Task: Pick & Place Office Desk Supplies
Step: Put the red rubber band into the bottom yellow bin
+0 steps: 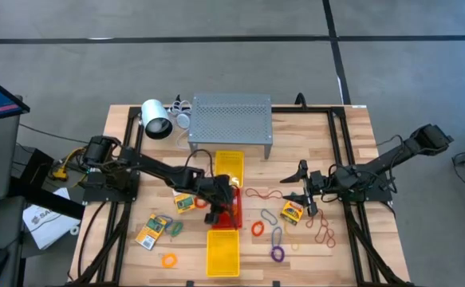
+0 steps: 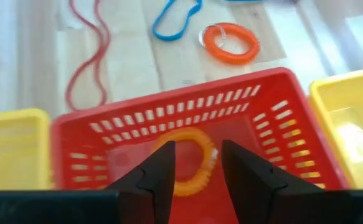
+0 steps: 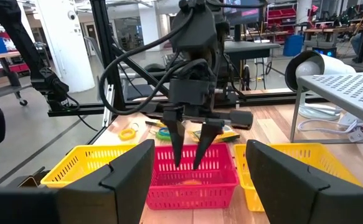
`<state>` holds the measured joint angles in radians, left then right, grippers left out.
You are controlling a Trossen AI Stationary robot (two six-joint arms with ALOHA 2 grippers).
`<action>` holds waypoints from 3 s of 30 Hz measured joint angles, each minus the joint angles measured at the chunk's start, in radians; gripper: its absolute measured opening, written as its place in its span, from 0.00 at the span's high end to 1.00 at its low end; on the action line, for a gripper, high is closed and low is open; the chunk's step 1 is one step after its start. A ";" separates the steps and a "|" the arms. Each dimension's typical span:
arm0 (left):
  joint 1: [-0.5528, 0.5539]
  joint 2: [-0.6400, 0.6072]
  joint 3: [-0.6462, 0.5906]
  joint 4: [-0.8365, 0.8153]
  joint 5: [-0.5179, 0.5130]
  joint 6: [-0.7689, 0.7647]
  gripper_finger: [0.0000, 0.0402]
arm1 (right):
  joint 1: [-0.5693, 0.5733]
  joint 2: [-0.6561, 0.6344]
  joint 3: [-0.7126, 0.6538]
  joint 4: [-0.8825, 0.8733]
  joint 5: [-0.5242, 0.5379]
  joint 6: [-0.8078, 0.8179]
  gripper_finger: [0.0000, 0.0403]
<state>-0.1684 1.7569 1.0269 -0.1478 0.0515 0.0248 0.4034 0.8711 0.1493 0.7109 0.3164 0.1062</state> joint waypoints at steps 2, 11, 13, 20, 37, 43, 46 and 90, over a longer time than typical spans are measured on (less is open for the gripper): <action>0.007 0.000 0.018 -0.048 -0.011 0.001 0.68 | 0.000 0.000 0.000 0.000 0.000 0.000 0.38; 0.025 -0.164 0.036 -0.220 -0.017 -0.006 0.68 | 0.000 0.000 -0.001 0.000 0.000 0.000 0.38; 0.023 -0.234 0.036 -0.234 -0.017 -0.008 0.68 | 0.000 0.000 -0.001 0.001 0.000 0.000 0.38; 0.009 -0.451 0.036 -0.308 -0.020 -0.027 0.68 | 0.000 0.000 -0.001 0.001 0.000 0.010 0.38; 0.002 -0.606 0.036 -0.465 -0.026 -0.035 0.68 | 0.000 0.000 -0.001 0.007 0.000 0.018 0.38; 0.000 -0.597 0.036 -0.465 -0.022 -0.060 0.68 | 0.000 0.000 -0.001 0.006 0.000 0.018 0.38; 0.003 -0.605 0.001 -0.481 -0.026 -0.060 0.68 | 0.000 0.000 -0.001 0.003 0.000 0.018 0.38; 0.105 -0.276 -0.350 -0.106 -0.157 0.184 0.68 | -0.027 0.000 0.000 -0.037 0.002 0.044 0.38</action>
<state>-0.0629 1.4813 0.6765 -0.2535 -0.1057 0.2090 0.3767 0.8711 0.1493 0.6739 0.3183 0.1503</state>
